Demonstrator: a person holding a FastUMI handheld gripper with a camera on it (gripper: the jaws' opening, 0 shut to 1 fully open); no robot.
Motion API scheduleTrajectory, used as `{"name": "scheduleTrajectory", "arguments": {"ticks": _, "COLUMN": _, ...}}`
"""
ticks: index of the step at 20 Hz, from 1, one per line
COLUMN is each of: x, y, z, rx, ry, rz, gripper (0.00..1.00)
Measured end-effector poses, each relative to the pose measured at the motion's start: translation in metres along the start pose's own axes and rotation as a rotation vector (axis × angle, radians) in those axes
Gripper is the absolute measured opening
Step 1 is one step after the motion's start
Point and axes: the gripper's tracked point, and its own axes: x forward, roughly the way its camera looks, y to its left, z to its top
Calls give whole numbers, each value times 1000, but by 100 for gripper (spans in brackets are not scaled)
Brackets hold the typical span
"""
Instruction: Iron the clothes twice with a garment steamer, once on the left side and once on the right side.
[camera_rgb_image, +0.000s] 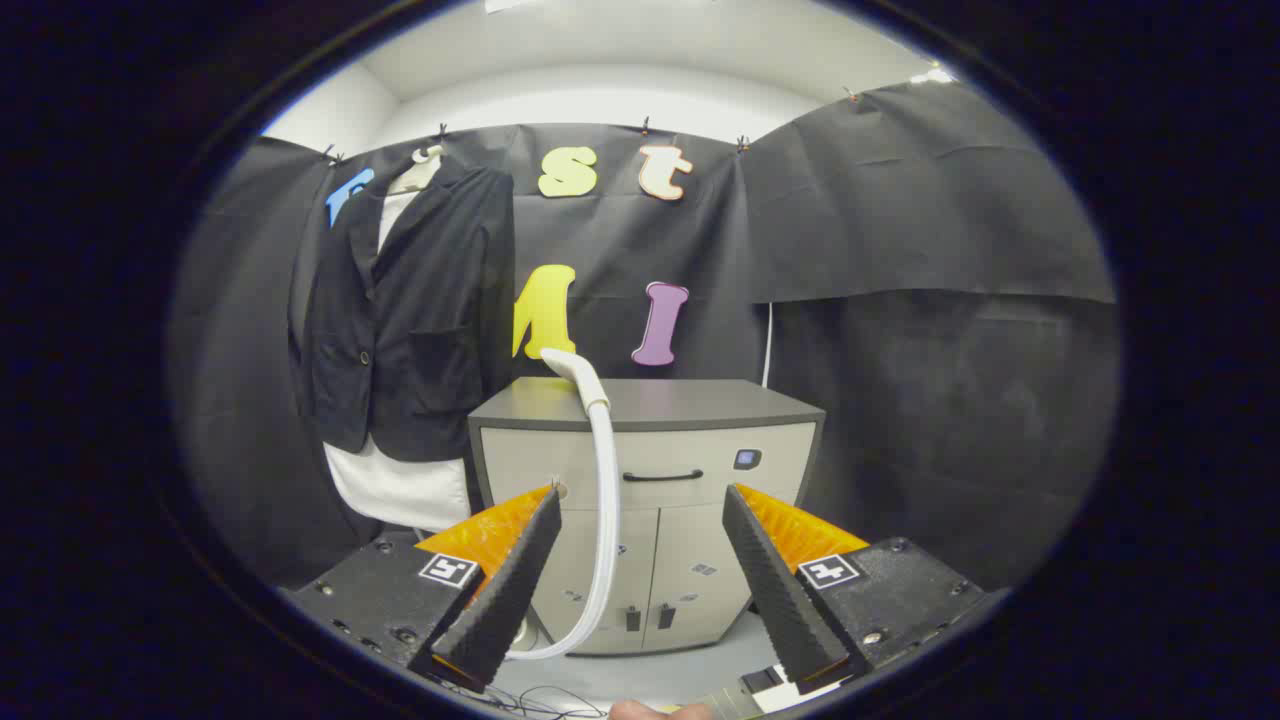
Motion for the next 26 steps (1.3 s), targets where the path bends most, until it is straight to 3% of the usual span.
{"name": "scheduleTrajectory", "arguments": {"ticks": 12, "x": 16, "y": -17, "z": -2, "rx": 22, "ry": 11, "rz": 13, "gripper": 100}}
{"name": "scheduleTrajectory", "arguments": {"ticks": 26, "x": 24, "y": 19, "z": 33, "rx": 42, "ry": -5, "rz": -9, "gripper": 100}}
